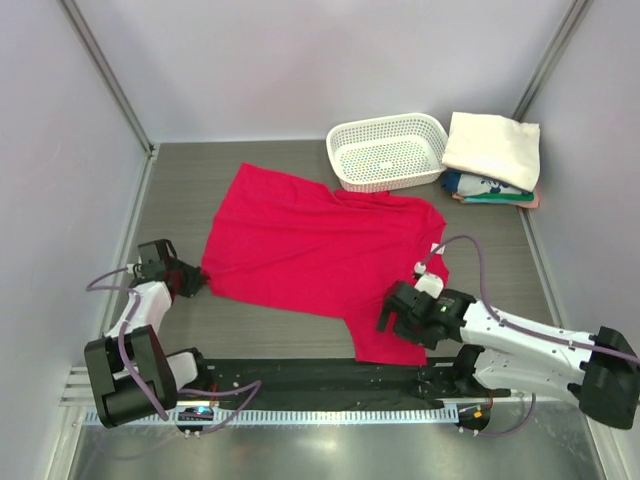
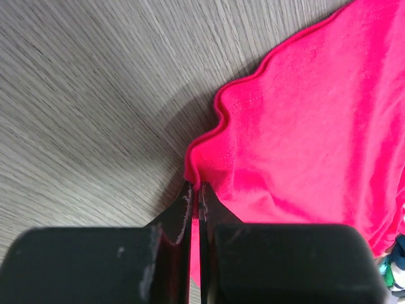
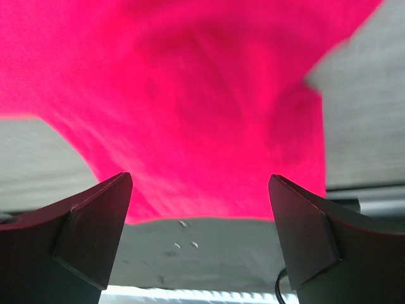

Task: Fold and stack the t-shirts
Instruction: Flatten the tshirt out, then fold the tshirt

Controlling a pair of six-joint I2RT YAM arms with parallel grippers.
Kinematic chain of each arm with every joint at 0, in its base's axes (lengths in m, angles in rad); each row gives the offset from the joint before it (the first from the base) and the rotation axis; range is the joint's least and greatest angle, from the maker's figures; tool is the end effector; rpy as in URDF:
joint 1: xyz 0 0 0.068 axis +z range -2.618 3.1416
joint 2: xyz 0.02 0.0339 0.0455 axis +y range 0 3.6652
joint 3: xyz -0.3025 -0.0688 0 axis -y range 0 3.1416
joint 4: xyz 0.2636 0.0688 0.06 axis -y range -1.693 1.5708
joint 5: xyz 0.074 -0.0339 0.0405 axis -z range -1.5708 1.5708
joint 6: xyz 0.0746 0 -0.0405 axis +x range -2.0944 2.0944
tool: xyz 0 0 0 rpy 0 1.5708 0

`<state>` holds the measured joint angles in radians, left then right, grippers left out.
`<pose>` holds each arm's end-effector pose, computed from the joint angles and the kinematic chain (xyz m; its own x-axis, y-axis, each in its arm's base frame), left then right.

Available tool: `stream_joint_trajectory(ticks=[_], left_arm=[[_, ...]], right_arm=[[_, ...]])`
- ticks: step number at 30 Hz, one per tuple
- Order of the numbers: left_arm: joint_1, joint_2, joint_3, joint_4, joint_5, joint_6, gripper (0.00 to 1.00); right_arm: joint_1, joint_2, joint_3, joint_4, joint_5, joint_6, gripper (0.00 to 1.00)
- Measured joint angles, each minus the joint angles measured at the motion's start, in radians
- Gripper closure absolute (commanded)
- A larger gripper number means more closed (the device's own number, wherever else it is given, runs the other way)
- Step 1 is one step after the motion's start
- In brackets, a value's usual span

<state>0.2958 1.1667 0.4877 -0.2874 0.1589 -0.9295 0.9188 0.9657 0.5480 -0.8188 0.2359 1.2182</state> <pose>0.2213 0.0551 0.1513 -0.3092 -0.9214 -0.2356 -0.7515 0.3885 -0.5333 0.1117 0.1176 0.1718 -0.8796 0.3516 -0.3205 0.2871 0.9295 0.2317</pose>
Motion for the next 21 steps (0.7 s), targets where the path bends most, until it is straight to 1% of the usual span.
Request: stream_joint_trajectory(ticks=[2, 4, 5, 7, 8, 11, 16, 21], left_arm=[[0.000, -0.005, 0.000, 0.000, 0.003, 0.000, 1.00], [0.000, -0.005, 0.000, -0.001, 0.008, 0.000, 1.00], [0.000, -0.007, -0.001, -0.001, 0.011, 0.000, 1.00], [0.000, -0.023, -0.005, -0.003, 0.014, 0.000, 1.00], [0.000, -0.035, -0.008, -0.005, 0.015, 0.001, 1.00], [0.000, -0.066, -0.010, -0.017, 0.015, 0.006, 1.00], [0.000, -0.095, -0.010, -0.033, 0.015, 0.021, 1.00], [0.000, -0.107, -0.010, -0.049, 0.015, 0.023, 1.00]], right_arm=[[0.121, 0.013, 0.004, -0.037, 0.027, 0.066, 0.05], [0.235, 0.045, 0.011, -0.076, 0.043, 0.131, 0.10], [0.275, 0.060, 0.013, -0.089, 0.052, 0.159, 0.14], [0.343, 0.085, 0.008, -0.103, 0.064, 0.211, 0.17], [0.365, 0.095, 0.002, -0.101, 0.067, 0.233, 0.21], [0.388, 0.104, -0.030, -0.094, 0.072, 0.279, 0.28], [0.393, 0.107, -0.034, -0.106, 0.092, 0.315, 0.32], [0.394, 0.166, -0.019, -0.077, 0.164, 0.336, 0.43]])
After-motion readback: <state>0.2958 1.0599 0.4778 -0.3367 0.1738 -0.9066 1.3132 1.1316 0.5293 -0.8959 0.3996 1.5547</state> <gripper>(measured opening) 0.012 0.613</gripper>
